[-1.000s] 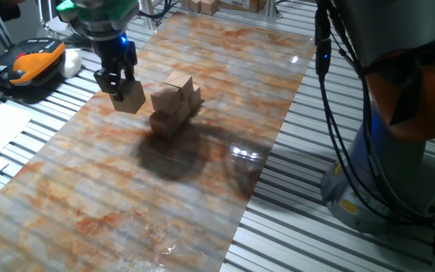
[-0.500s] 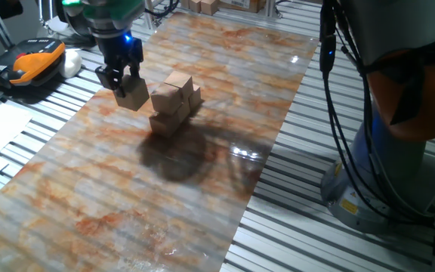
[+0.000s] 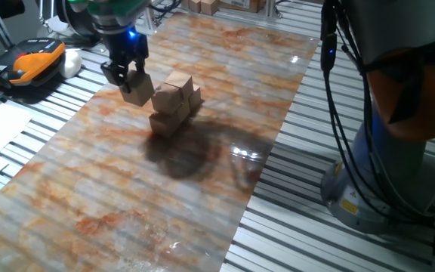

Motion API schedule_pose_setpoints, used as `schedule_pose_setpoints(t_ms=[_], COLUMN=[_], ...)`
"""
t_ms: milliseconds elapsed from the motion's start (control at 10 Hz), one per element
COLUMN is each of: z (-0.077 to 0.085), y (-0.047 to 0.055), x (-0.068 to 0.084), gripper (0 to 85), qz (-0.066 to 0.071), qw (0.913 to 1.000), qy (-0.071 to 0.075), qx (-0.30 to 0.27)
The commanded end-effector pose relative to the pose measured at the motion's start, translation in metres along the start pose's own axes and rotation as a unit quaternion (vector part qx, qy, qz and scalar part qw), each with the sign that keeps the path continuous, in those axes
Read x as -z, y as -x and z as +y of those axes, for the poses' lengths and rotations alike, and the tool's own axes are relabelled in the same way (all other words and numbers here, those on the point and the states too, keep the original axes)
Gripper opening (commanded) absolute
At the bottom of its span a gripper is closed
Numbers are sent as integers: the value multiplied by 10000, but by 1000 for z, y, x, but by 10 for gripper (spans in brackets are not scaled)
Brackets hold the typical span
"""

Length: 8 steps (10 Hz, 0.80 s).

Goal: Stack the blocks into a pyramid shape

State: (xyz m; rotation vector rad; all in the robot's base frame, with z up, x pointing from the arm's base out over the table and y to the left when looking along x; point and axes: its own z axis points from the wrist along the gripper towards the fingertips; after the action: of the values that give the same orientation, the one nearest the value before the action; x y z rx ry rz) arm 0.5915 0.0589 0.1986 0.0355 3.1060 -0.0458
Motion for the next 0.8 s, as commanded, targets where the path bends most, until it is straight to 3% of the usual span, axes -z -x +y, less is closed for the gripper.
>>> schedule_pose_setpoints(t_ms=[0,700], z=[-2,-27], y=[-1,-9], x=[-1,2], gripper=[0,0], qz=[-13,-2], qw=[10000,9999], qy=[15,115], qx=[-1,-16])
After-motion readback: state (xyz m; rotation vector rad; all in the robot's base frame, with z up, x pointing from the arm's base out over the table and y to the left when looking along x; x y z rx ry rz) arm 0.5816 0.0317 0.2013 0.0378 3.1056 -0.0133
